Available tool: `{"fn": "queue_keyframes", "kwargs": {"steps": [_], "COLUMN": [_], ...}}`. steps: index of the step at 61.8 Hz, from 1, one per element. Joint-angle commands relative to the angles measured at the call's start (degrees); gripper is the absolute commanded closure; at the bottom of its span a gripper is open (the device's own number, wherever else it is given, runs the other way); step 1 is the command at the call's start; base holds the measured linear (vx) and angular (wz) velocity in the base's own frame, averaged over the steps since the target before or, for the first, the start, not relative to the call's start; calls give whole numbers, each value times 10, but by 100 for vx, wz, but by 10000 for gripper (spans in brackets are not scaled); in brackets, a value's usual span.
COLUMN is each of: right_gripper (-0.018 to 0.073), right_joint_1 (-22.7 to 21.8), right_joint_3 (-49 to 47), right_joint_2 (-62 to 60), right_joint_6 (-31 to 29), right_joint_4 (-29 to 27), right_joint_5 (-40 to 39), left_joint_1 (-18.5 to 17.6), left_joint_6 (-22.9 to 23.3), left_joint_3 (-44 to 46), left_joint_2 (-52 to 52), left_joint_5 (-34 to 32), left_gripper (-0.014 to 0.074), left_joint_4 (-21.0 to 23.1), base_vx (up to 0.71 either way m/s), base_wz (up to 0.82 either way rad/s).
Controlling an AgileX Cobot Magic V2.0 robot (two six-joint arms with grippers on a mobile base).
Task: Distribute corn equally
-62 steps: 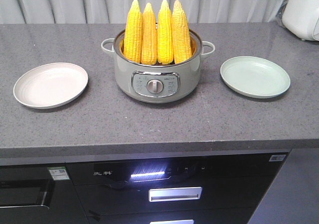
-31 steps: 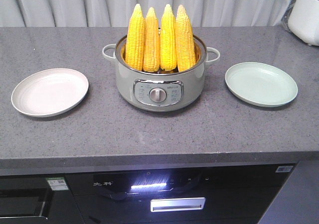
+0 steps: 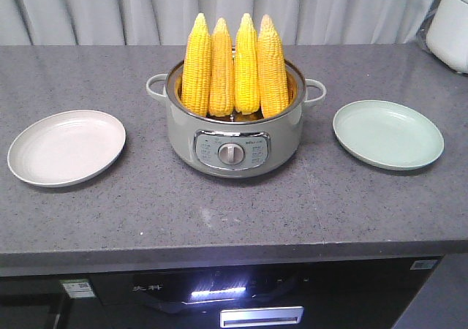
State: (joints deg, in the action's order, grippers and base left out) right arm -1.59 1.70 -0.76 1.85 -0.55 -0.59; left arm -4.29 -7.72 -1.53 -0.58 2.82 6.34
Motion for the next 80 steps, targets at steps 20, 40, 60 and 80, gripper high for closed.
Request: {"fn": "queue_keyframes", "kwargs": {"steps": [20, 40, 60, 80], "right_gripper": [564, 564, 564, 564], "right_joint_1": [-3, -3, -3, -3], "right_joint_3": [5, 5, 5, 5], "right_joint_2": [-4, -4, -4, -4], "right_joint_6": [-4, -4, -4, -4], "right_joint_4": [6, 6, 6, 6], "right_joint_5": [-42, -42, -42, -42], "left_joint_1": [1, 1, 1, 1], "left_joint_6": [1, 1, 1, 1], "left_joint_3": [-2, -2, -2, -2], "left_joint_2": [-9, -9, -9, -9], "left_joint_5": [-44, -44, -44, -44], "left_gripper": [603, 603, 603, 603], "left_joint_4": [1, 1, 1, 1], "base_vx": [6, 5, 5, 4], "base_wz": [0, -1, -2, -1]}}
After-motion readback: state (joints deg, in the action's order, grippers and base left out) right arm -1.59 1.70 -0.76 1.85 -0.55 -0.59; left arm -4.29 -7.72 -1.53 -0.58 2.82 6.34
